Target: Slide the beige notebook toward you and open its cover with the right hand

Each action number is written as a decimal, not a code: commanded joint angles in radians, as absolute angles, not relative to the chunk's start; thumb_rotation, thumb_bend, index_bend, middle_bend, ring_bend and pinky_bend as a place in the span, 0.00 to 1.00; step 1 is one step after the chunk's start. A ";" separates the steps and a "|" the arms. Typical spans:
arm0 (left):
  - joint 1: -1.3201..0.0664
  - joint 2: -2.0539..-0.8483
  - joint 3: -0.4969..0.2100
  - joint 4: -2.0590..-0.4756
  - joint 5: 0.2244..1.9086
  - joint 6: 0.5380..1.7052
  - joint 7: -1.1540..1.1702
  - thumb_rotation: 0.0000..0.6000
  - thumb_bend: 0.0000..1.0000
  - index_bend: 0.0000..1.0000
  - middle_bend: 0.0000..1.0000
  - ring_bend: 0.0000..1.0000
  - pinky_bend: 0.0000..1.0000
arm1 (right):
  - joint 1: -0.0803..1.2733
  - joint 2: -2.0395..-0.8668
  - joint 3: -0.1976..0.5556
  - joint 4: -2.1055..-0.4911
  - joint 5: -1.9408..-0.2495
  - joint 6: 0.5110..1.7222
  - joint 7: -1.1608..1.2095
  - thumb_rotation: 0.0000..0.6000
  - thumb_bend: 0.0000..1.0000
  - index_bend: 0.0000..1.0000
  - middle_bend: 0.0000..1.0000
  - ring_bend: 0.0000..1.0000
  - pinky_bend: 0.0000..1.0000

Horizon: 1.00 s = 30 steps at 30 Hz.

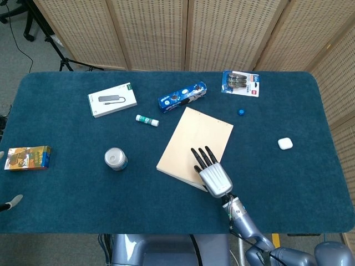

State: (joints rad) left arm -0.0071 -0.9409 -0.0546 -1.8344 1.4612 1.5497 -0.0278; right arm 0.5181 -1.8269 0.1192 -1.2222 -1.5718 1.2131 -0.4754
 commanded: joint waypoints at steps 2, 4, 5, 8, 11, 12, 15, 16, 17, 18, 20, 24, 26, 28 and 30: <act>-0.007 -0.940 -0.055 -1.834 1.461 1.551 -0.030 1.00 0.00 0.00 0.00 0.00 0.00 | 0.528 -1.828 0.125 -1.231 -1.559 1.201 -0.471 1.00 0.34 0.46 0.00 0.00 0.00; -0.007 -0.940 -0.056 -1.833 1.459 1.550 -0.031 1.00 0.00 0.00 0.00 0.00 0.00 | 0.528 -1.826 0.122 -1.234 -1.556 1.201 -0.461 1.00 0.34 0.46 0.00 0.00 0.00; -0.007 -0.940 -0.056 -1.833 1.459 1.549 -0.031 1.00 0.00 0.00 0.00 0.00 0.00 | 0.529 -1.826 0.121 -1.234 -1.553 1.199 -0.454 1.00 0.34 0.46 0.00 0.00 0.00; -0.007 -0.939 -0.055 -1.834 1.461 1.549 -0.031 1.00 0.00 0.00 0.00 0.00 0.00 | 0.532 -1.826 0.121 -1.232 -1.546 1.194 -0.450 1.00 0.34 0.46 0.00 0.00 0.00; -0.008 -0.939 -0.054 -1.834 1.461 1.548 -0.031 1.00 0.00 0.00 0.00 0.00 0.00 | 0.537 -1.827 0.122 -1.229 -1.538 1.187 -0.449 1.00 0.42 0.48 0.00 0.00 0.00; -0.008 -0.939 -0.054 -1.834 1.461 1.548 -0.031 1.00 0.00 0.00 0.00 0.00 0.00 | 0.539 -1.827 0.123 -1.228 -1.536 1.184 -0.450 1.00 0.47 0.48 0.00 0.00 0.00; -0.008 -0.940 -0.055 -1.834 1.459 1.547 -0.030 1.00 0.00 0.00 0.00 0.00 0.00 | 0.546 -1.825 0.128 -1.229 -1.529 1.180 -0.452 1.00 0.54 0.49 0.00 0.00 0.00; -0.008 -0.940 -0.055 -1.834 1.459 1.547 -0.030 1.00 0.00 0.00 0.00 0.00 0.00 | 0.547 -1.825 0.128 -1.230 -1.527 1.179 -0.452 1.00 0.54 0.50 0.00 0.00 0.00; -0.008 -0.939 -0.056 -1.834 1.458 1.547 -0.030 1.00 0.00 0.00 0.00 0.00 0.00 | 0.549 -1.823 0.128 -1.231 -1.527 1.179 -0.452 1.00 0.55 0.50 0.00 0.00 0.00; -0.009 -0.939 -0.056 -1.834 1.458 1.546 -0.030 1.00 0.00 0.00 0.00 0.00 0.00 | 0.549 -1.822 0.127 -1.233 -1.525 1.179 -0.451 1.00 0.54 0.50 0.00 0.00 0.00; -0.009 -0.939 -0.056 -1.834 1.457 1.545 -0.031 1.00 0.00 0.00 0.00 0.00 0.00 | 0.550 -1.821 0.127 -1.235 -1.523 1.178 -0.449 1.00 0.53 0.50 0.00 0.00 0.00; -0.009 -0.938 -0.055 -1.835 1.459 1.545 -0.032 1.00 0.00 0.00 0.00 0.00 0.00 | 0.554 -1.821 0.128 -1.237 -1.515 1.175 -0.442 1.00 0.52 0.55 0.00 0.00 0.00; -0.008 -0.938 -0.055 -1.834 1.459 1.546 -0.034 1.00 0.00 0.00 0.00 0.00 0.00 | 0.556 -1.821 0.128 -1.238 -1.510 1.173 -0.437 1.00 0.52 0.58 0.00 0.00 0.00; -0.008 -0.937 -0.055 -1.834 1.459 1.547 -0.035 1.00 0.00 0.00 0.00 0.00 0.00 | 0.557 -1.821 0.129 -1.239 -1.505 1.170 -0.433 1.00 0.52 0.63 0.00 0.00 0.00; -0.008 -0.937 -0.054 -1.834 1.460 1.546 -0.036 1.00 0.00 0.00 0.00 0.00 0.00 | 0.559 -1.820 0.129 -1.240 -1.500 1.168 -0.427 1.00 0.52 0.66 0.00 0.00 0.00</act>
